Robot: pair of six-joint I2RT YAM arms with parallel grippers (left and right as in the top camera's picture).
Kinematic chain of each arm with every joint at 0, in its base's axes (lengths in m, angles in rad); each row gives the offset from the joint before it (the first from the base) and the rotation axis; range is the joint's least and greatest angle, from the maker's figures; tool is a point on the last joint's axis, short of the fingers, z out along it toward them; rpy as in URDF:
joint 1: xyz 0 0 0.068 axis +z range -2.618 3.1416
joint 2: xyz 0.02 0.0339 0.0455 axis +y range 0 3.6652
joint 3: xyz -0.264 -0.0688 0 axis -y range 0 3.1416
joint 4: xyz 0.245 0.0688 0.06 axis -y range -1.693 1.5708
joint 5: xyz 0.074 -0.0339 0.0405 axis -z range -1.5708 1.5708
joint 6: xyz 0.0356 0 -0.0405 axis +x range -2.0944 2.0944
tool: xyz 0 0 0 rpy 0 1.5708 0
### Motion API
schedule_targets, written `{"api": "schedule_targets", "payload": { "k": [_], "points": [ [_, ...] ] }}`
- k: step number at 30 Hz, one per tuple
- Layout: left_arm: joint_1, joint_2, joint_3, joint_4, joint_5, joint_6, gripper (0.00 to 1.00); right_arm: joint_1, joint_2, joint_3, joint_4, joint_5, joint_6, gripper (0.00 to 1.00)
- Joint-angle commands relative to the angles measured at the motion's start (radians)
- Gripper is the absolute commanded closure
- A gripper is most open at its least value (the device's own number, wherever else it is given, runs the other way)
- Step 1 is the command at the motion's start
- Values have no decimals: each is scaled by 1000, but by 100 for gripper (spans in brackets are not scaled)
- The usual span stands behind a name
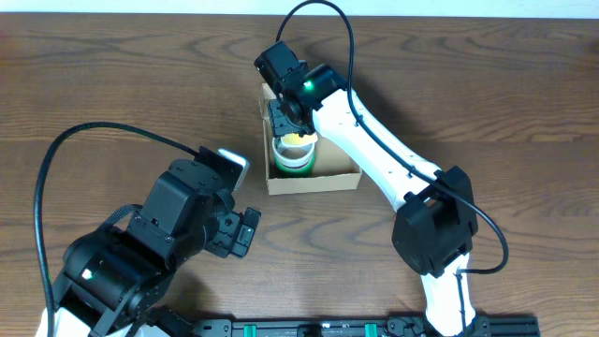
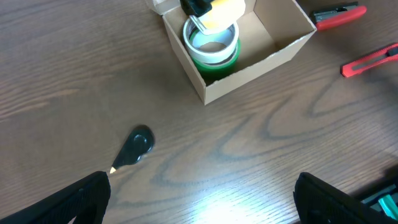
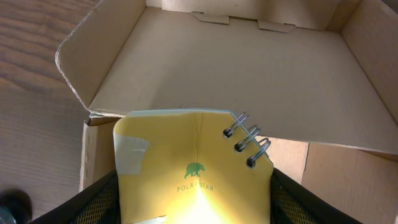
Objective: Pack container
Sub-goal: 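Lower the notepad into the box and open the right gripper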
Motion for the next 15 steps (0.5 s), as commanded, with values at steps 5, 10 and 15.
{"api": "schedule_targets", "payload": {
  "k": [5,10,15],
  "points": [
    [3,-5,-4,-4,-8,3,5,26,-9,-27,-6,-10,33,36],
    [3,-5,-4,-4,-8,3,5,35,-10,-27,-27,-10,34,36],
    [3,-5,-4,-4,-8,3,5,42,-10,-27,-42,-6,44,36]
  ]
}}
